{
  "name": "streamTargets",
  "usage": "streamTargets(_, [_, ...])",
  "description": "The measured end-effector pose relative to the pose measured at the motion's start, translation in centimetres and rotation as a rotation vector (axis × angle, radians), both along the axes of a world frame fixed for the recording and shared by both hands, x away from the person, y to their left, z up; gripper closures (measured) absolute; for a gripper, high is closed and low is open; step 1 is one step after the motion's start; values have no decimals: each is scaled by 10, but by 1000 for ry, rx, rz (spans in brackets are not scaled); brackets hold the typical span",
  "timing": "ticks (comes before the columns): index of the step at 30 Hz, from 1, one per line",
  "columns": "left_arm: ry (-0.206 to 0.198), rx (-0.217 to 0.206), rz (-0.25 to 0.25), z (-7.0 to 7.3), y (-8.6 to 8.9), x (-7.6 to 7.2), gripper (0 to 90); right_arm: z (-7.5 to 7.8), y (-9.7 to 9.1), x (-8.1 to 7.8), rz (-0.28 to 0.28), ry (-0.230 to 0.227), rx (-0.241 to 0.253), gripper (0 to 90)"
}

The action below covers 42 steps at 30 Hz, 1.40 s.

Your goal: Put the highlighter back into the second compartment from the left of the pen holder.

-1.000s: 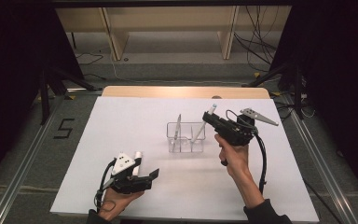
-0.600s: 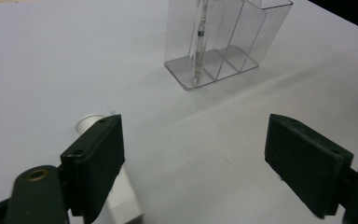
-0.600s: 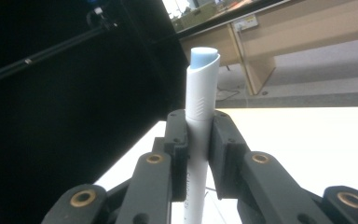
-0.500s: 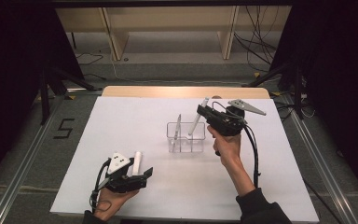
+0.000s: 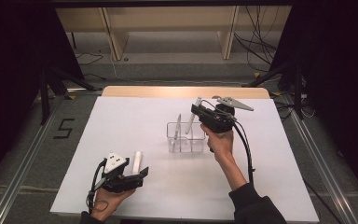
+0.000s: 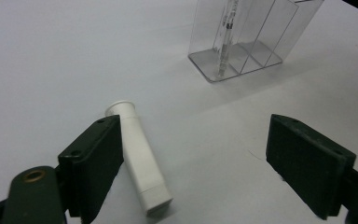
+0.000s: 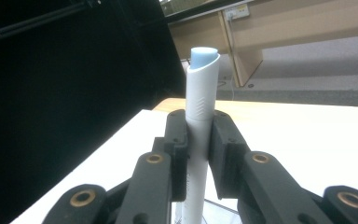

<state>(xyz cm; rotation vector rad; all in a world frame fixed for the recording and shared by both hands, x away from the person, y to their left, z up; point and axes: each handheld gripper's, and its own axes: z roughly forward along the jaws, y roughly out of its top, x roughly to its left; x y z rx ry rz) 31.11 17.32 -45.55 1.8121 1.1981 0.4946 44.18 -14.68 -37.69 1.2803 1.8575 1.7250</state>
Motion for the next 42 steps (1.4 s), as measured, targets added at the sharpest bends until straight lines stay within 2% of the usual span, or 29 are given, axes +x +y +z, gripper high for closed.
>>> streamTargets(4, [3,0,10,-1,1,0,181,-2,5,3,0,2,-26,790])
streamTargets(14, [8,5,14,-2,1,1,180,-11,10,7,3,29,-55,789])
streamTargets(34, [9,12,8,-3,0,0,178,-27,20,13,31,114,-93,782])
streamTargets(38, [10,12,8,-3,0,0,178,-29,22,14,38,134,-104,536])
streamTargets(40, [10,13,9,-3,0,0,178,-28,20,14,35,135,-99,466])
streamTargets(41, [11,14,9,-3,0,0,178,-28,20,14,35,135,-99,466])
streamTargets(42, [11,14,10,-3,0,0,178,-25,18,13,28,136,-85,417])
